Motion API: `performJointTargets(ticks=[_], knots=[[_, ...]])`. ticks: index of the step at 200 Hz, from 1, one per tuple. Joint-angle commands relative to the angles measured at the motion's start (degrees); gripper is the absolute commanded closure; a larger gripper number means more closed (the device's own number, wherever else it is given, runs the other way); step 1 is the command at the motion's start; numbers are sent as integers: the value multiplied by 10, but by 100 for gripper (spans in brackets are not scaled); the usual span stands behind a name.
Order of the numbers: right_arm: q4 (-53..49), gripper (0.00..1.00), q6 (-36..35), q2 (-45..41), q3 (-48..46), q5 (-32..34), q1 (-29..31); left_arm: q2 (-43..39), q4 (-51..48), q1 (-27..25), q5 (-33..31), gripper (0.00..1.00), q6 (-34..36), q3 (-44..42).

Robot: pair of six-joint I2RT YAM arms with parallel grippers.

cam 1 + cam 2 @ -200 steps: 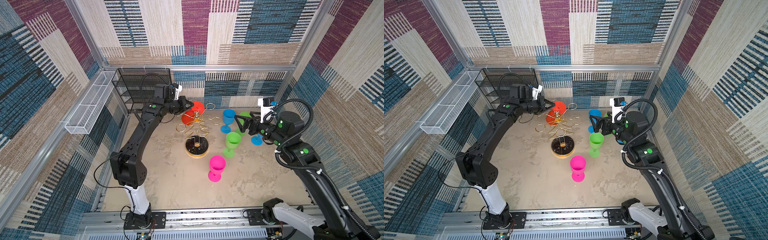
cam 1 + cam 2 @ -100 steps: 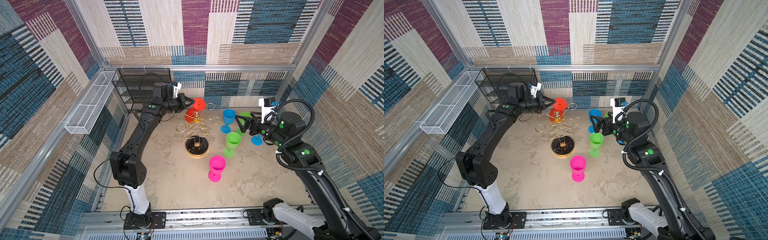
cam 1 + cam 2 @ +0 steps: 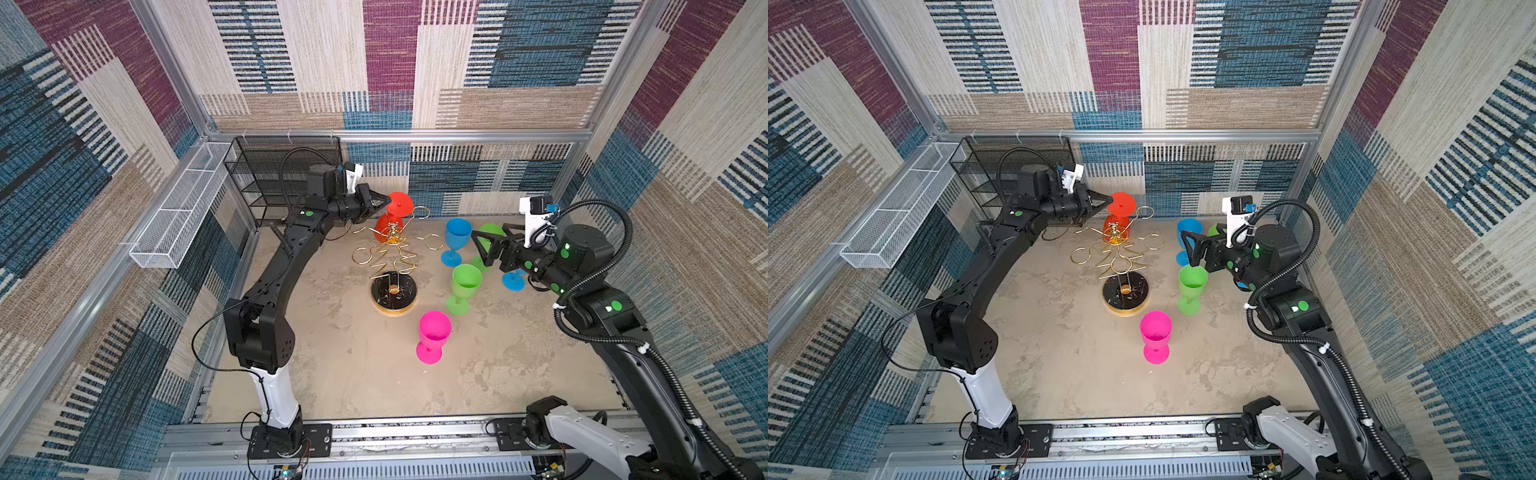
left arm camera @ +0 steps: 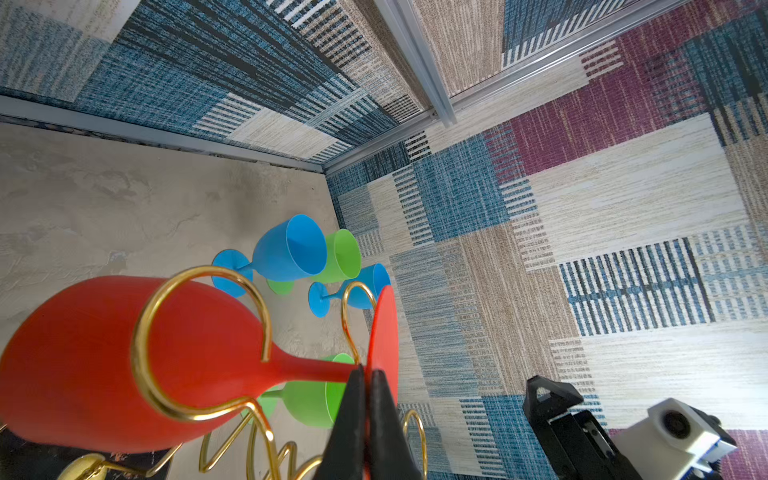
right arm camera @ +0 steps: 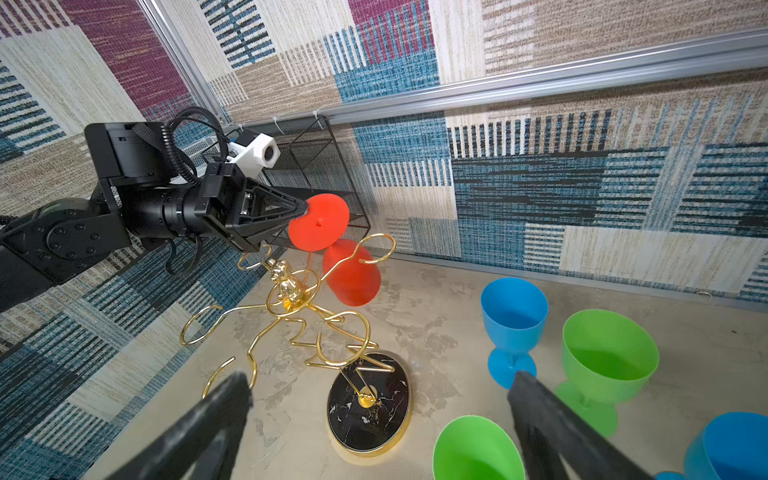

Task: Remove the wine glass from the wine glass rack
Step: 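Lift the red glass up and away from the rack hooks with the left gripper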

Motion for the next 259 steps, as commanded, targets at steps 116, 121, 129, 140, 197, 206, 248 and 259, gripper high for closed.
performJointTargets(ticks=[116,121,129,140,197,206,248,259], knots=[[-2,1,-5,-6,2,15,0,28,116,9,-21,100,-61,4],[-2,1,-5,-6,2,16,0,28,120,10,-23,100,-63,4],[-2,1,-5,-6,1,17,1,29,125,12,-25,100,-66,4],[-1,1,-5,-6,1,17,1,29,130,16,-29,100,-68,4],[-2,1,-7,-5,3,17,0,22,149,47,-33,100,-80,-6],[-2,1,-8,-4,3,19,1,18,156,53,-32,100,-84,-12],[2,1,-9,-1,5,18,0,5,166,71,-30,100,-86,-27],[3,1,-9,2,6,18,0,2,173,74,-29,100,-90,-33]])
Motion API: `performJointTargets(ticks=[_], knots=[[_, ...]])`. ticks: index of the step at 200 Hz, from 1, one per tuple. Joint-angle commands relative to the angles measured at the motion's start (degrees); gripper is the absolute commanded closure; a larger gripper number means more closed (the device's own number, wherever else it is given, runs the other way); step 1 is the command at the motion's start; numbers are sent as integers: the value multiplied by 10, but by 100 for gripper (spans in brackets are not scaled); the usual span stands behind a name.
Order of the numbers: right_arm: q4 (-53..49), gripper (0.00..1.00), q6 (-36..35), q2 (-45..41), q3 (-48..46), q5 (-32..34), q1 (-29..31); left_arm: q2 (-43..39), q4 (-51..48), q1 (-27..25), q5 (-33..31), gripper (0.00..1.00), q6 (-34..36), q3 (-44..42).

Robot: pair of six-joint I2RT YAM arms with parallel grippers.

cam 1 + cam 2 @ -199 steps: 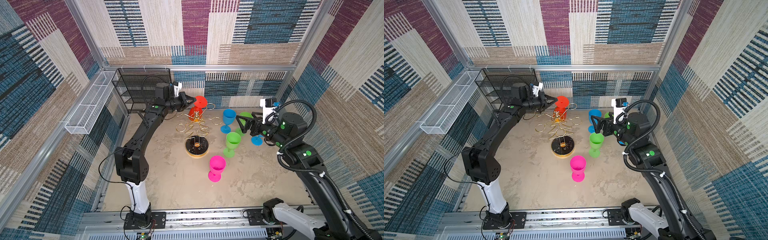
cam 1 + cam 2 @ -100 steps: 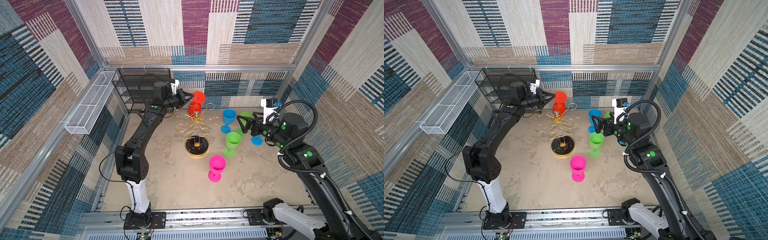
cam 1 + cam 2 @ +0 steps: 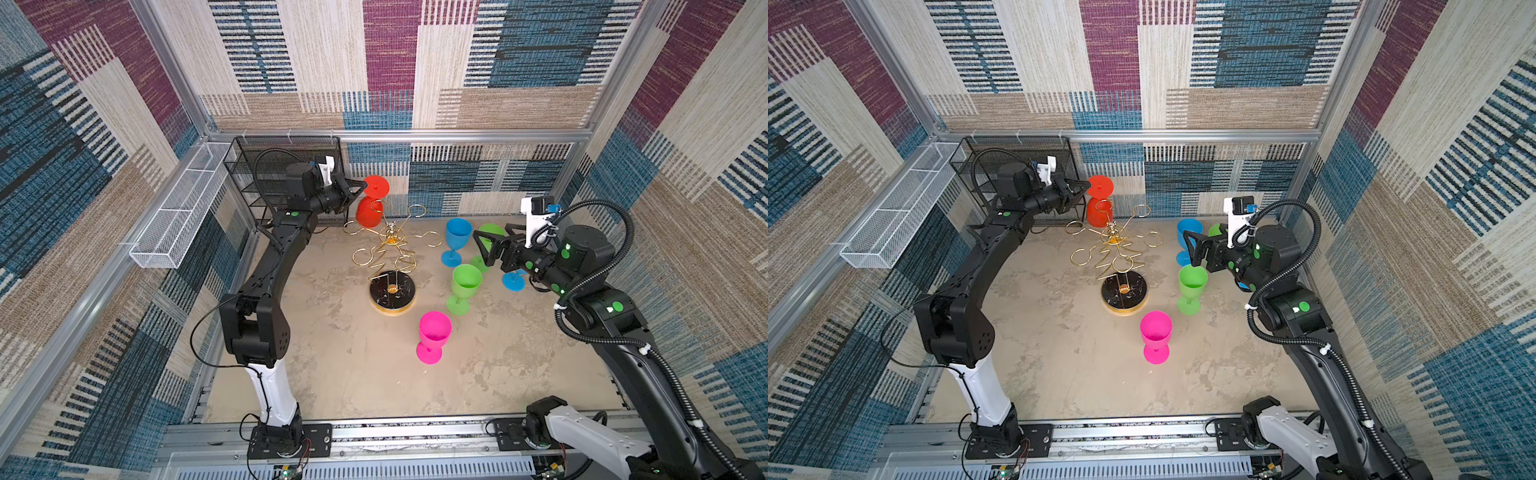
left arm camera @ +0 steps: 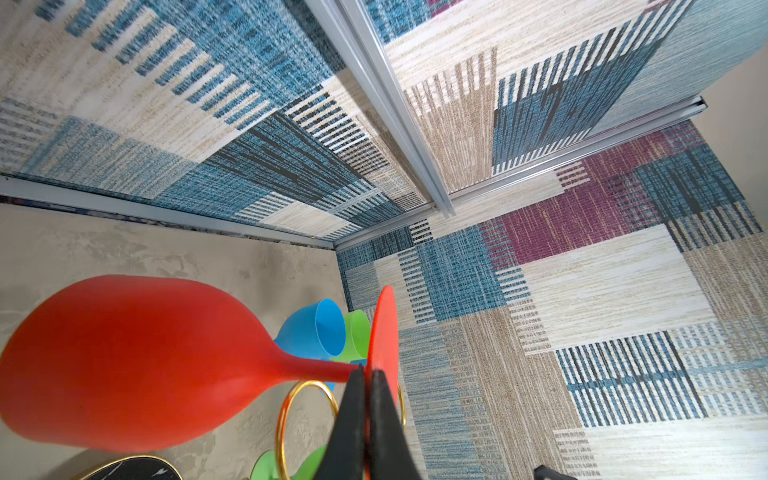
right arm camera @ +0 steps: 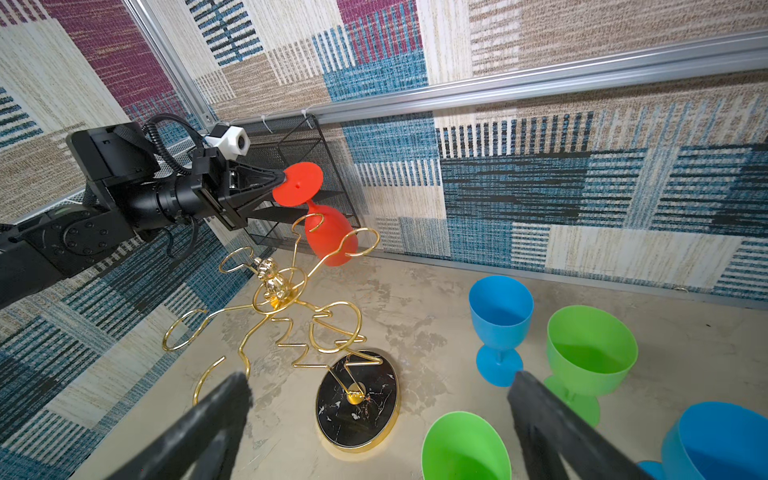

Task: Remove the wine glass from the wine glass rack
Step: 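Lift the red glass up and away from the rack hooks with the left gripper, then raise the red glass high with the left gripper while the right gripper reaches toward it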

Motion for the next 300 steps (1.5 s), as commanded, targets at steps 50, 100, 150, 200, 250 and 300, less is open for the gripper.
performJointTargets(ticks=[50,100,150,200,250,300], knots=[[12,1,-8,12,14,-1,0,-58,76,49,6,100,-36,-59],[36,1,-9,26,15,-35,-1,-140,95,102,20,100,-53,-121],[83,1,-11,45,34,-90,2,-228,153,172,44,100,-123,-165],[112,1,-45,93,80,-87,67,-283,216,207,79,100,-224,-158],[152,1,-100,130,122,-62,146,-333,256,207,102,100,-302,-151],[223,1,-177,177,147,-63,200,-385,254,199,94,100,-327,-182]])
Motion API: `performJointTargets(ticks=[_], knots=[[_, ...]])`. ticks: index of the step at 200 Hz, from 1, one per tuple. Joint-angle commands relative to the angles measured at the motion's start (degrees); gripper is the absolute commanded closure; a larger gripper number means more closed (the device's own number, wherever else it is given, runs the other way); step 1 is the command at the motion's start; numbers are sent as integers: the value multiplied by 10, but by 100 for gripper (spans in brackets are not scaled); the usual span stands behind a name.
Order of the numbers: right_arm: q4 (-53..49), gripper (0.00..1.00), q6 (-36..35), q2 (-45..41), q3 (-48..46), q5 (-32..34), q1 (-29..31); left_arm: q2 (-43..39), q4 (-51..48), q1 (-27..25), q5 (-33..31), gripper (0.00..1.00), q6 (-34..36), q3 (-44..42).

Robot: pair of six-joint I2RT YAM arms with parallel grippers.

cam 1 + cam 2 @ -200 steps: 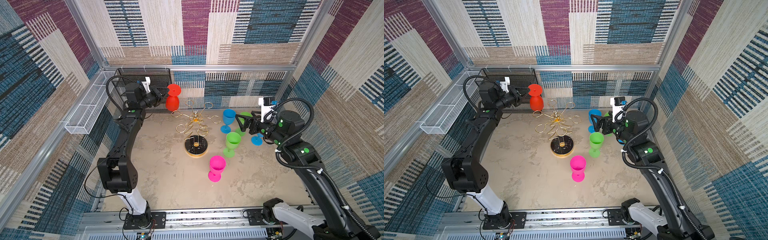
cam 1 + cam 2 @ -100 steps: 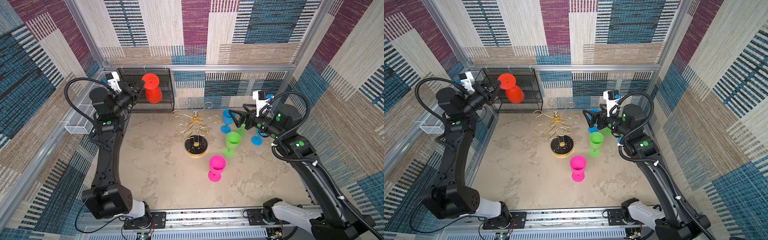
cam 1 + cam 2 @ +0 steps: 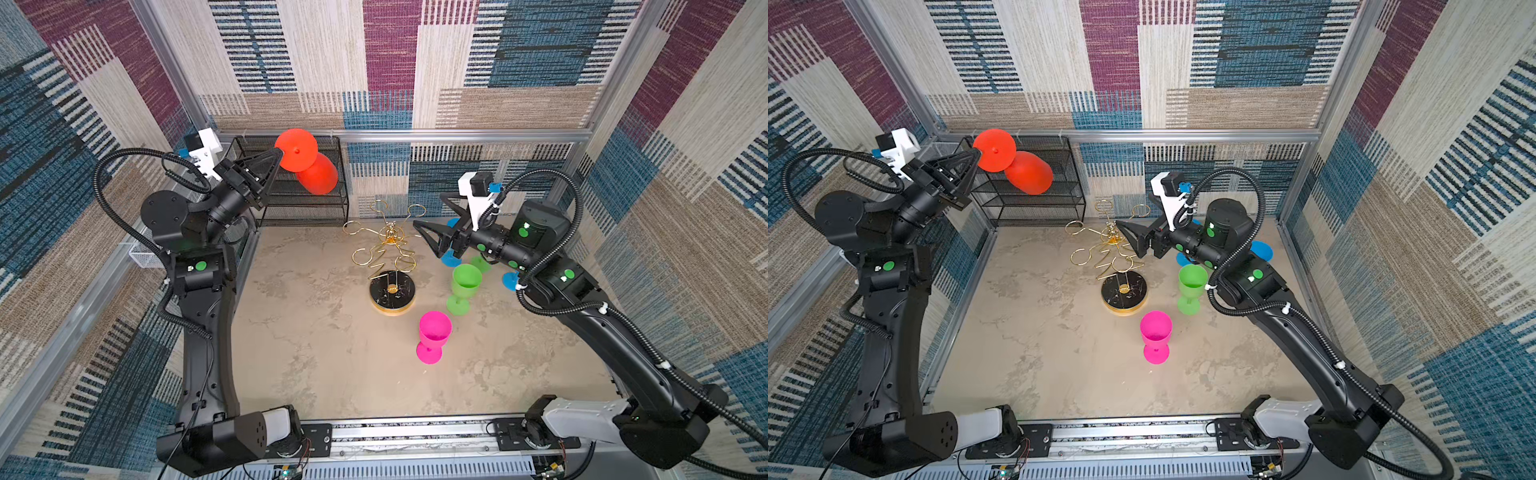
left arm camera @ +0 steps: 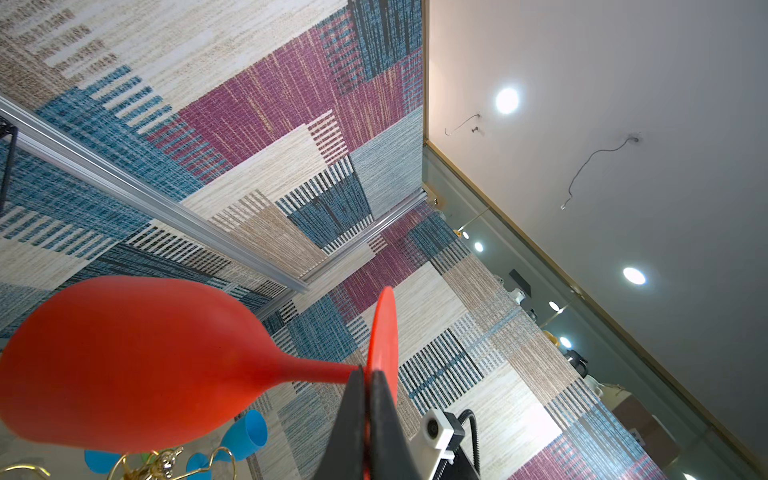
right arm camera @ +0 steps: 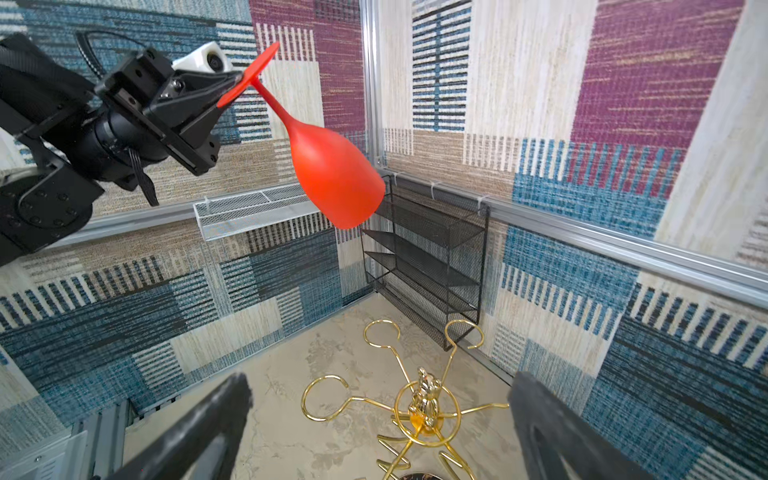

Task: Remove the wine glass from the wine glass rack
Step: 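Raise the red glass high with the left gripper while the right gripper reaches toward it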

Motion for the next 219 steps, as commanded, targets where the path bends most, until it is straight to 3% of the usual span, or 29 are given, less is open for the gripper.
performJointTargets(ticks=[1,53,130,219], knots=[[69,1,-55,18,10,7,16,-20,26,-6,2,100,-28,-19],[136,1,-151,77,30,-4,54,-61,43,-35,-16,100,-49,-77],[126,1,-177,211,175,-55,79,-94,70,-44,-26,100,-89,-124],[117,1,-156,327,281,-40,87,-92,95,-48,-29,100,-114,-131]])
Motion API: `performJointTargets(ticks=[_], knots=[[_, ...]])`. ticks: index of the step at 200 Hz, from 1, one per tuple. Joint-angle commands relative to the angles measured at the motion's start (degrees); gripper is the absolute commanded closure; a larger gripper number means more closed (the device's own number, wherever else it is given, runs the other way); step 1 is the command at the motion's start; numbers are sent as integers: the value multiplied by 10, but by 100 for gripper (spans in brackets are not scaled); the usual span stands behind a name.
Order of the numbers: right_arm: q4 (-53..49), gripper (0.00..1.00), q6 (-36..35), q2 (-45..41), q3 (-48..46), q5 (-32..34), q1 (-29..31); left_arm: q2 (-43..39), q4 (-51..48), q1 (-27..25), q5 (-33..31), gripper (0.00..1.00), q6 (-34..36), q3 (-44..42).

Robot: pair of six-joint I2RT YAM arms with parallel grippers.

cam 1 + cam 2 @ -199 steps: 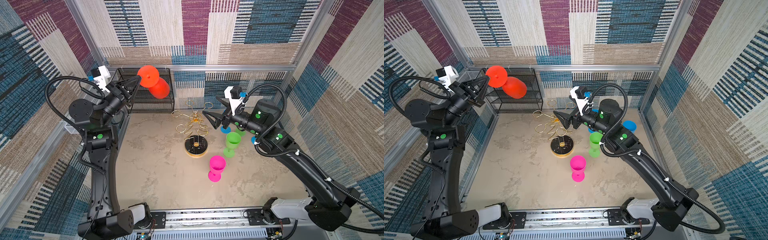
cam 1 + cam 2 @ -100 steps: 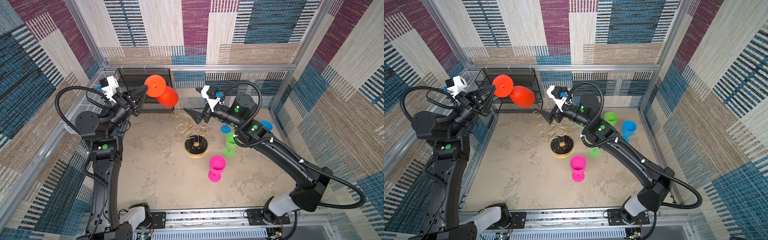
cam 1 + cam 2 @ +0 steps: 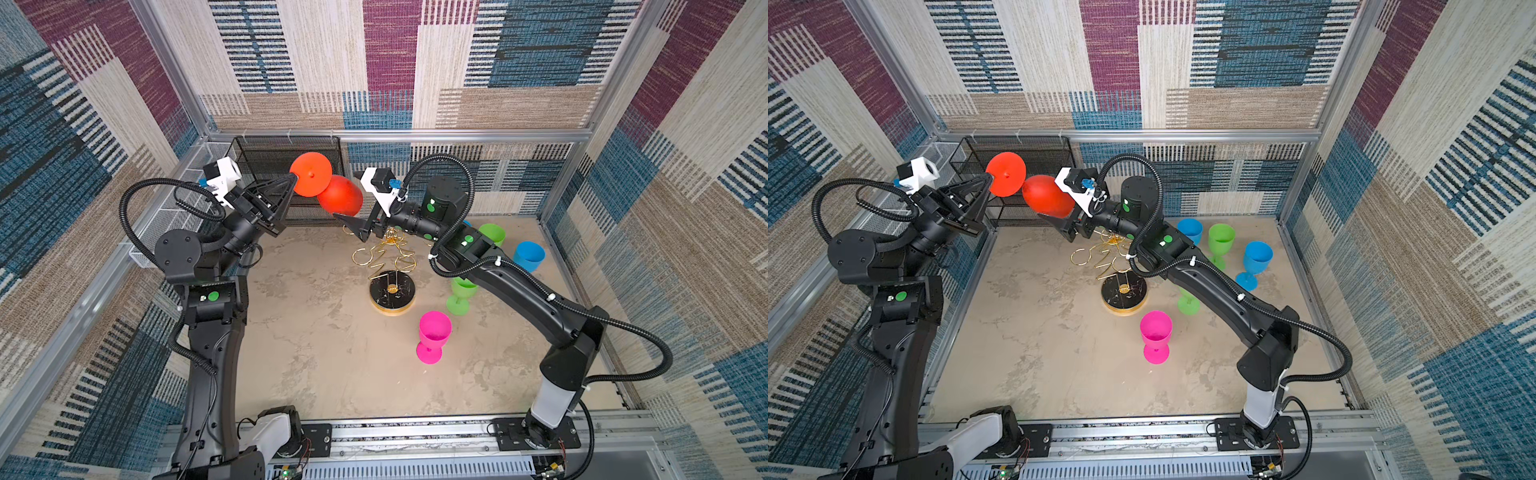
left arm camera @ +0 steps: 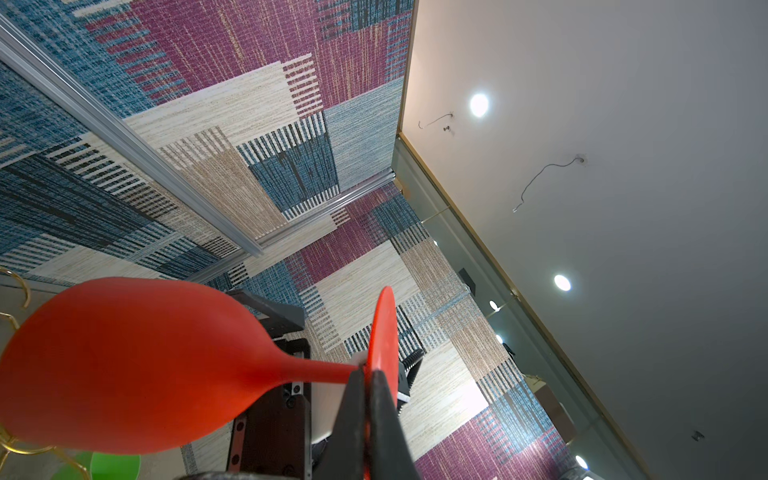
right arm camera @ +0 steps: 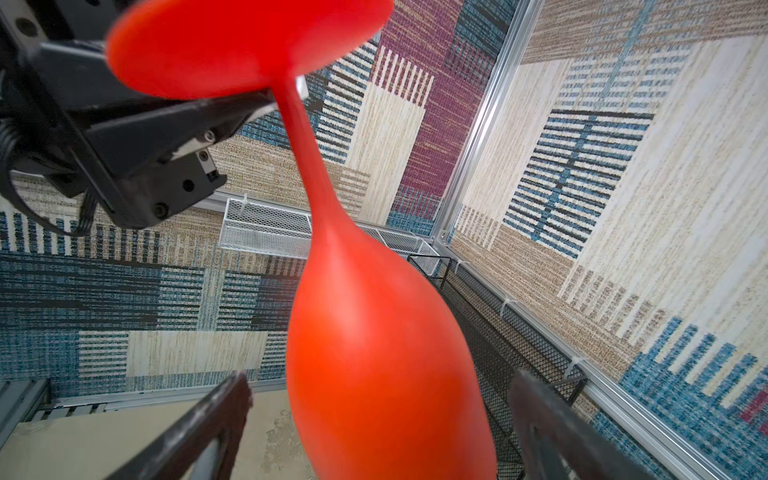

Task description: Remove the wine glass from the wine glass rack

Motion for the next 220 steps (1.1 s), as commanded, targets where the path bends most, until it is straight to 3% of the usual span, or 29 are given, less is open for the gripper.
performJointTargets(ticks=[1,132,168,220], knots=[[5,1,9,21,26,7,1,1,33,0,-10,100,-10,-3],[-54,0,14,118,159,32,11,6,64,-4,-17,100,-36,-17],[-65,7,6,117,162,38,19,6,67,-5,-21,100,-41,-19],[-61,27,-7,96,128,52,34,12,98,-5,-27,100,-62,-22]])
